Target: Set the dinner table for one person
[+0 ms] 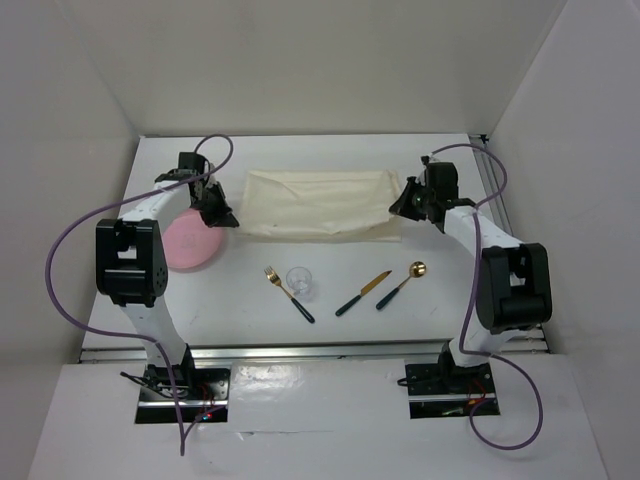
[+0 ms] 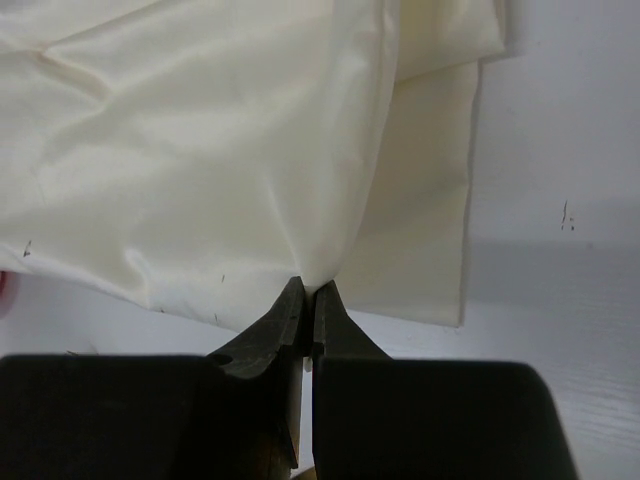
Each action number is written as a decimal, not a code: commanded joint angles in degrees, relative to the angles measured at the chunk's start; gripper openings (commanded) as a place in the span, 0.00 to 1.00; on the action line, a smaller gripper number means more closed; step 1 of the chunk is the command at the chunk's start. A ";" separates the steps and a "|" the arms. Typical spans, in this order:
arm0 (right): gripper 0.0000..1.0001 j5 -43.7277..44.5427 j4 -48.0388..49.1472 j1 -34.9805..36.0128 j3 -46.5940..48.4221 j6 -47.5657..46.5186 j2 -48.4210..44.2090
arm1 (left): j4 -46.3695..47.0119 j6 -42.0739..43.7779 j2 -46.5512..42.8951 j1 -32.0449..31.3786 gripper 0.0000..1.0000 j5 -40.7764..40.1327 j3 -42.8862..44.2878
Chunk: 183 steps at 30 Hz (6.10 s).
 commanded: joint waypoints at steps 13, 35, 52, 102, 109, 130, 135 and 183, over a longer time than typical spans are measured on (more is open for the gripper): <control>0.00 8.74 4.80 2.28 0.86 2.37 7.39 | -0.05 -2.37 8.15 0.34 0.20 -3.49 3.24; 0.86 14.72 -1.35 2.81 0.32 3.07 5.99 | -0.40 -2.90 12.46 -3.61 0.59 -5.25 4.99; 0.54 9.36 1.10 2.28 -4.69 6.50 11.35 | -0.40 -3.43 12.99 -4.93 0.00 -3.57 6.05; 0.00 12.52 -17.27 1.75 28.11 -2.11 -12.91 | -15.35 -1.40 -7.50 -5.19 0.00 6.17 36.65; 0.00 14.72 -20.51 1.75 30.11 -2.72 -9.30 | -18.32 0.08 -2.83 -4.67 0.00 8.04 39.61; 0.00 16.48 -19.73 1.75 44.61 -4.40 -11.16 | -18.60 -0.96 -9.52 3.60 0.00 14.17 48.94; 0.00 15.34 -15.25 1.22 47.60 -4.40 -1.60 | -18.07 -2.10 0.67 3.60 0.00 15.76 53.94; 0.09 3.91 -10.49 0.79 13.85 1.84 4.21 | -13.93 0.97 10.60 -3.43 0.00 -0.48 27.14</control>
